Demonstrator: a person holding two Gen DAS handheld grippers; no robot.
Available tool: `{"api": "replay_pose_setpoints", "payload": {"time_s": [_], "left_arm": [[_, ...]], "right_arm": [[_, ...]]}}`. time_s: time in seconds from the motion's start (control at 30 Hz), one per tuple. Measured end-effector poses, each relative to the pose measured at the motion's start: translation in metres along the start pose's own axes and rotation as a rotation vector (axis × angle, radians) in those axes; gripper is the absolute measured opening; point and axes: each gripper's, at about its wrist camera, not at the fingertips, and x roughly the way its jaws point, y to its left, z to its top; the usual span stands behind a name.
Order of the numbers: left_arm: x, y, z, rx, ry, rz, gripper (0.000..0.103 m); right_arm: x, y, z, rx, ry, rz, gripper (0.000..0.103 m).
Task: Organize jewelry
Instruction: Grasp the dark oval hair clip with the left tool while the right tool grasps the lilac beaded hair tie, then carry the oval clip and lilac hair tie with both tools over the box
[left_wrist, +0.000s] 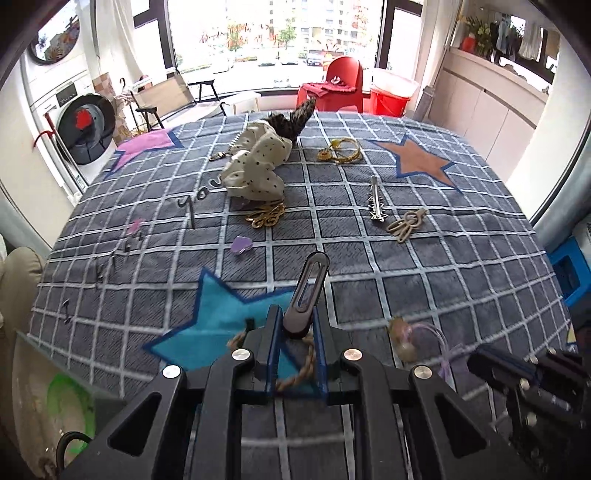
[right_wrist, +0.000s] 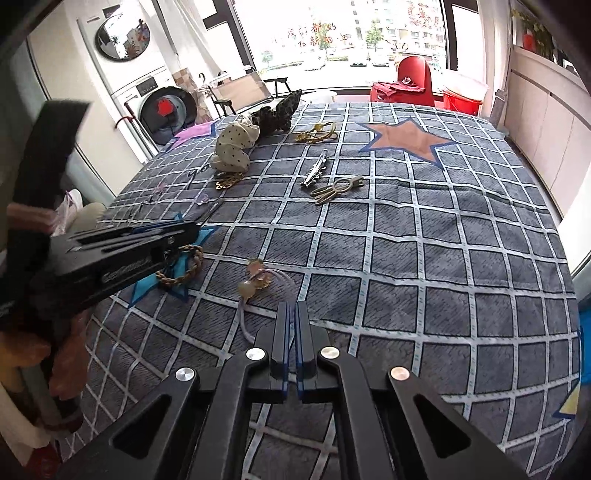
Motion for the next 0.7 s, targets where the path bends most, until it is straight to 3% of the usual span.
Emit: {"api": "replay_pose_setpoints", "payload": {"time_s": [0.2,0.23,0.27,0.3,0.33,0.5,0.6,0.63,0.67,0.7], "left_arm": [[-0.028,0.008,-0.015,-0.005,-0.029,0.004,0.018],[-0.030,0.010,-0.018,-0.006,-0.030,0.003,0.018],[-0.033,0.011,-0.020,-0.008,-0.028,0.003,0.018],[-0.034,0.013,-0.021,-0.011,-0.028,0.007,0.018],[-0.036,0.015,-0.023,-0.015,-0.027,0.010,0.018],[-0.045,0.024,-0.032,-0.043,-0.025,0.018,0.018],[-0.051,0.026,-0.037,-0.048,-0.027,0.023,0.018],[-0.055,0.028,-0.039,-0.047,-0.031,0.028,0.018],[-0.058,0.029,-0.041,-0.049,-0.033,0.030,0.018],[-0.061,0.030,-0.042,-0.053,-0.033,0.031,0.018]], "right_arm": [[0.009,-0.005,0.004,0.069,0.035,0.049,0.007],[0.012,-0.005,0.006,0.082,0.039,0.052,0.023],[0.016,-0.003,0.008,0.080,0.041,0.045,0.055],[0.018,-0.001,0.008,0.070,0.035,0.038,0.070],[0.020,0.006,0.008,0.039,0.021,0.016,0.076],[0.036,0.031,0.008,-0.079,0.052,-0.068,0.073],[0.041,0.038,0.006,-0.108,0.059,-0.136,0.042],[0.040,0.037,0.006,-0.106,0.057,-0.147,0.028],[0.040,0.035,0.007,-0.093,0.064,-0.138,0.007],[0.039,0.033,0.007,-0.071,0.070,-0.123,0.003]]}}
